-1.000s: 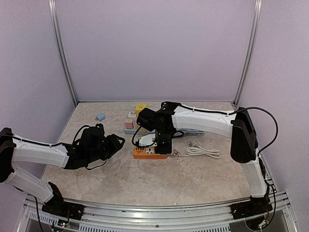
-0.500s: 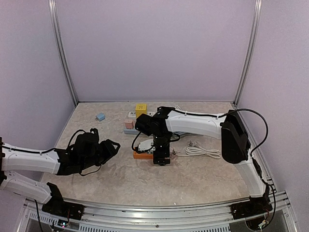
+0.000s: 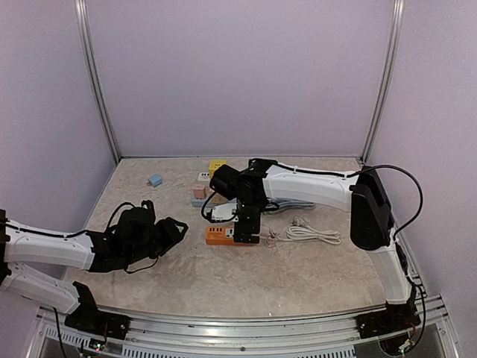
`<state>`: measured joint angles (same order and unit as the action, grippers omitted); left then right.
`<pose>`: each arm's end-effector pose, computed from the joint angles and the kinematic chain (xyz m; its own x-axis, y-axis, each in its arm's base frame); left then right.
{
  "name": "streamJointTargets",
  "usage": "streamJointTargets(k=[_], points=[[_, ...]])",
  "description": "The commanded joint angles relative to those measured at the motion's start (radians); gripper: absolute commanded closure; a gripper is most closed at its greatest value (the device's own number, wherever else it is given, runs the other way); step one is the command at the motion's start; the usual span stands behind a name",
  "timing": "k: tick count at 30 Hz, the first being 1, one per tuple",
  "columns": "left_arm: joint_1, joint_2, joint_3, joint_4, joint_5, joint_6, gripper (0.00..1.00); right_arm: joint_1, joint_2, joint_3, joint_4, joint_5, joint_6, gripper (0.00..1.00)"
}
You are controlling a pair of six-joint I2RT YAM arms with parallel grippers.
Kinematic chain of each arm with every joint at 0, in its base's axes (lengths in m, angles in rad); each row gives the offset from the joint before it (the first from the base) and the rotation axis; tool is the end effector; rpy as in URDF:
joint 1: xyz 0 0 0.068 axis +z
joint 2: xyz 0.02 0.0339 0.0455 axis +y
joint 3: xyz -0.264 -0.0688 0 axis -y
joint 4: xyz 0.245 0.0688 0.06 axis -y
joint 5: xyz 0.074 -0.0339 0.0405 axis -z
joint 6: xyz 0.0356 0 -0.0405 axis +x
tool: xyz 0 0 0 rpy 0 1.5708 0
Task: Insert the plug
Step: Insert the plug into the socket slot, then press the plug into the socket slot.
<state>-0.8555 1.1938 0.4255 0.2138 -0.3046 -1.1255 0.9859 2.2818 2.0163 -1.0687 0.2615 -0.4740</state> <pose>0.1605 -0.1685 0.1750 -0.6477 -0.5671 -0.5087 -0.0735 0.7111 -0.6992 0.2671 0.3867 0.2018 -0.1252 -0.9877 -0.0938 -0.9318 0.1495 -0.3306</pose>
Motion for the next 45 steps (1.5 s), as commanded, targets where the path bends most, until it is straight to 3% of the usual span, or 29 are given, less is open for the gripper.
streamJointTargets(k=[1, 14, 21, 23, 25, 29, 33, 38, 40, 42, 45], points=[[-0.006, 0.006, -0.015, 0.016, -0.019, -0.003, 0.42, -0.007, -0.074, -0.002, 0.05, 0.042, 0.003, 0.0], [-0.007, -0.012, -0.026, 0.009, -0.033, -0.002, 0.42, -0.005, -0.187, -0.034, 0.064, -0.042, 0.005, 0.0], [-0.003, -0.012, -0.018, 0.011, -0.033, 0.012, 0.42, 0.005, -0.402, -0.141, 0.19, -0.053, 0.044, 0.0], [-0.002, -0.016, -0.015, 0.009, -0.032, 0.02, 0.41, -0.007, -0.506, -0.249, 0.309, -0.015, 0.111, 0.0], [0.0, -0.024, -0.011, 0.001, -0.032, 0.024, 0.41, -0.027, -0.646, -0.459, 0.537, -0.021, 0.139, 0.0], [0.0, -0.05, -0.007, -0.013, -0.034, 0.037, 0.41, -0.092, -0.893, -0.791, 0.782, -0.291, 0.145, 0.02], [0.003, -0.059, -0.005, -0.012, -0.033, 0.04, 0.41, -0.102, -1.03, -0.984, 0.922, -0.303, 0.139, 0.23], [0.0, -0.036, 0.034, -0.006, -0.01, 0.071, 0.41, -0.105, -0.926, -1.031, 0.927, -0.223, 0.038, 0.24], [-0.002, -0.032, 0.039, 0.002, -0.009, 0.071, 0.41, -0.105, -0.827, -0.994, 0.88, -0.232, 0.009, 0.3], [-0.004, -0.03, 0.038, 0.01, -0.006, 0.069, 0.41, -0.111, -0.743, -0.945, 0.827, -0.273, -0.002, 0.42], [-0.008, -0.038, 0.032, 0.008, -0.005, 0.067, 0.41, -0.139, -0.66, -0.875, 0.752, -0.424, -0.001, 0.51]])
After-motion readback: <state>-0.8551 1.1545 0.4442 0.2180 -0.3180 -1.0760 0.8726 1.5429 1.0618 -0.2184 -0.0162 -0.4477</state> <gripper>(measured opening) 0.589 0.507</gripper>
